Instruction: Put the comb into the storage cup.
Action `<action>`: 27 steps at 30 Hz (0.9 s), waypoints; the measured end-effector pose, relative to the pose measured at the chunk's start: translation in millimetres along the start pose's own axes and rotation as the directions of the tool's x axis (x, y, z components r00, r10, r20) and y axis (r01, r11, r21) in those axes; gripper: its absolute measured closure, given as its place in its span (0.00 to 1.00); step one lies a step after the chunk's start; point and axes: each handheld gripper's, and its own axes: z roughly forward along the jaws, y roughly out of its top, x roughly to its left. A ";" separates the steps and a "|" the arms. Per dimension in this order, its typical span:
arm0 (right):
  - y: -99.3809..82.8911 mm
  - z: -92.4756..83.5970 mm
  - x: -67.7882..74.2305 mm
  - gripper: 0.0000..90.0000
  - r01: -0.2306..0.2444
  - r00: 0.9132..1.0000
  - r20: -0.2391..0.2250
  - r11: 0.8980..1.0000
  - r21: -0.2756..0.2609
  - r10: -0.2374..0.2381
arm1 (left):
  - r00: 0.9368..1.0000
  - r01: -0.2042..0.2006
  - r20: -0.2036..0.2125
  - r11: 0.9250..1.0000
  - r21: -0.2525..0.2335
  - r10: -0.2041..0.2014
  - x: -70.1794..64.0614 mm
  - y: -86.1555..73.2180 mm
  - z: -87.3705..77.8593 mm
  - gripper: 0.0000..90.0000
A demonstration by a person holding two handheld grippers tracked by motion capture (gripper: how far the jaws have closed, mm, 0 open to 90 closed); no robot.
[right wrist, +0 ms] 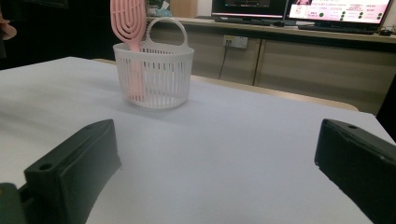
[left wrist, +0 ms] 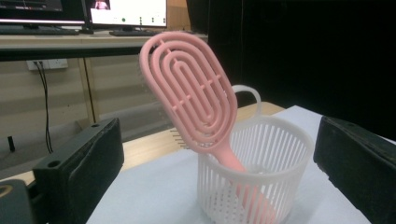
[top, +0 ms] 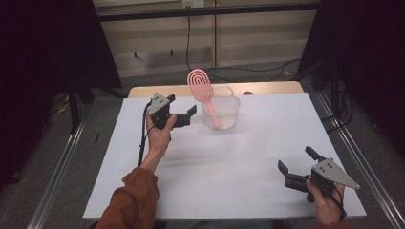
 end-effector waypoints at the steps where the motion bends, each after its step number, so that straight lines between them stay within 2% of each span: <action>1: 0.0 0.2 0.1 0.00 0.001 1.000 0.000 1.000 0.000 -0.001 | 1.000 -0.010 -0.005 1.000 -0.004 0.010 -0.7 0.9 -1.8 0.02; 3: 0.0 -0.1 0.2 0.00 0.004 1.000 0.001 1.000 0.002 -0.004 | 1.000 -0.015 -0.002 1.000 -0.012 0.015 -2.1 2.0 -4.9 0.02; 8: 0.0 -1.6 -0.2 0.00 0.004 1.000 0.002 1.000 -0.004 -0.004 | 0.999 -0.046 0.000 0.999 0.002 0.046 -6.9 2.9 -12.0 0.02; 13: 0.2 -1.6 -0.2 0.00 0.006 1.000 0.001 1.000 -0.006 -0.006 | 0.999 -0.050 -0.006 0.999 -0.004 0.050 -11.8 6.4 -20.7 0.02; 15: 0.5 -1.3 0.3 0.00 0.004 1.000 0.000 1.000 -0.007 -0.004 | 0.999 -0.041 -0.011 0.999 -0.002 0.041 -12.5 8.0 -24.3 0.02; 17: 0.5 -1.0 0.7 0.00 0.004 1.000 -0.001 1.000 -0.008 -0.004 | 1.000 -0.008 0.016 1.000 0.017 0.008 -12.0 8.8 -28.9 0.02; 18: 0.7 -1.1 0.7 0.00 0.005 1.000 -0.002 1.000 -0.009 -0.005 | 1.000 -0.014 0.017 1.000 0.022 0.014 -11.8 8.4 -30.8 0.03; 20: 0.9 -1.7 0.9 0.00 0.007 1.000 -0.004 1.000 -0.013 -0.007 | 0.999 -0.040 -0.008 0.999 0.019 0.040 -11.1 6.8 -34.2 0.03; 23: 1.2 -2.5 0.9 0.00 0.004 1.000 -0.006 1.000 -0.017 -0.004 | 1.000 -0.014 -0.015 1.000 0.007 0.014 -8.5 5.8 -39.4 0.03; 24: 1.3 -2.6 0.9 0.00 0.004 1.000 -0.006 1.000 -0.018 -0.004 | 0.999 -0.028 -0.025 1.000 0.008 0.028 -7.3 6.3 -41.3 0.03; 25: 1.3 -2.5 1.0 0.00 0.004 1.000 -0.005 1.000 -0.018 -0.004 | 0.999 -0.019 -0.031 1.000 0.002 0.019 -8.0 6.5 -42.7 0.03; 27: 1.2 -2.5 0.9 0.00 0.004 1.000 -0.007 1.000 -0.016 -0.004 | 0.998 -0.050 -0.039 0.998 0.025 0.051 -7.1 7.5 -46.8 0.03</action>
